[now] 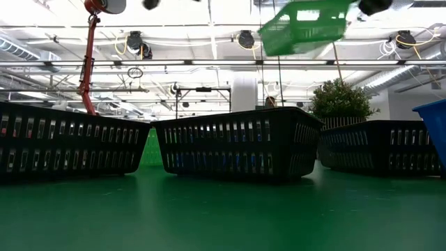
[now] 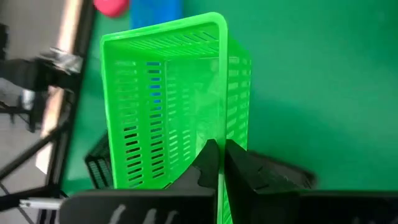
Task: Stack baskets by color
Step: Stack the top green bin on the bottom green bin
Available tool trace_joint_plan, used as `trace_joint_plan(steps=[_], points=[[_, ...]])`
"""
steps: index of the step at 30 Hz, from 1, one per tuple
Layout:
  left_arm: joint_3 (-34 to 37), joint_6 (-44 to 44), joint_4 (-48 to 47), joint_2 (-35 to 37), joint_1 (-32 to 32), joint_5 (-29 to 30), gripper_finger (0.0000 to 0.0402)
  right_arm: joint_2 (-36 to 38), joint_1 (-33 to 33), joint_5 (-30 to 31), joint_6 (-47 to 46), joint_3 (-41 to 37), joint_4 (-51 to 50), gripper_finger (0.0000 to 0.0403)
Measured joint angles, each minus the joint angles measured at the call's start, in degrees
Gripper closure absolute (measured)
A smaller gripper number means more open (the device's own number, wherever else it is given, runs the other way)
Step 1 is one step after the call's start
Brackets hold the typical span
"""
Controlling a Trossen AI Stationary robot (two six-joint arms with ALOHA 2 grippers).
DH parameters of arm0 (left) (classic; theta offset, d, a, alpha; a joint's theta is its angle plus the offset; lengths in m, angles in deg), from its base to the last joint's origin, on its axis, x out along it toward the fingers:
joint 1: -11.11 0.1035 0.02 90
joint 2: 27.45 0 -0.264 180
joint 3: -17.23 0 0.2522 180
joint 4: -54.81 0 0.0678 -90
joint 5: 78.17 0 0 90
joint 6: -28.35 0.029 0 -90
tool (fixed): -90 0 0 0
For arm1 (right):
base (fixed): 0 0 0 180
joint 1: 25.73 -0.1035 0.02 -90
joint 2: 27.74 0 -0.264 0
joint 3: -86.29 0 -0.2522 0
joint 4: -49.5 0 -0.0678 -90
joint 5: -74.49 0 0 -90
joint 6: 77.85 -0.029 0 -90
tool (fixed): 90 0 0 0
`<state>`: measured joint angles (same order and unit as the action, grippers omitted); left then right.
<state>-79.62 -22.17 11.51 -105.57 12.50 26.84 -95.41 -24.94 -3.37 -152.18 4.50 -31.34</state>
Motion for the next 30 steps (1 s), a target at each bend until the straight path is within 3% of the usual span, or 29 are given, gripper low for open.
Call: trace_joint_plan(steps=[3, 8, 14, 22, 30], points=[[0.0, -9.6, 5.4, -4.3, -1.1, -0.1, 0.0186, -0.7, -0.2, 1.6, 2.0, 0.0, 4.0, 0.0403], [0.0, -26.3, 5.2, -9.6, -1.5, -3.0, 0.0181, -0.7, -0.1, 3.1, 5.3, 0.0, 6.4, 0.0403], [0.0, -27.5, 10.4, -11.8, -2.4, -0.7, 0.0181, -0.4, 1.1, 3.0, 10.2, 0.0, 6.4, 0.0403], [0.1, -27.8, 10.1, -14.4, -3.1, 2.2, 0.0185, -0.8, 3.4, 2.8, 17.1, 0.0, 9.8, 0.0401], [0.0, -28.0, 14.0, -16.6, -3.4, 6.1, 0.0246, -1.7, 4.2, 2.7, 21.7, 0.0, 12.7, 0.0399]])
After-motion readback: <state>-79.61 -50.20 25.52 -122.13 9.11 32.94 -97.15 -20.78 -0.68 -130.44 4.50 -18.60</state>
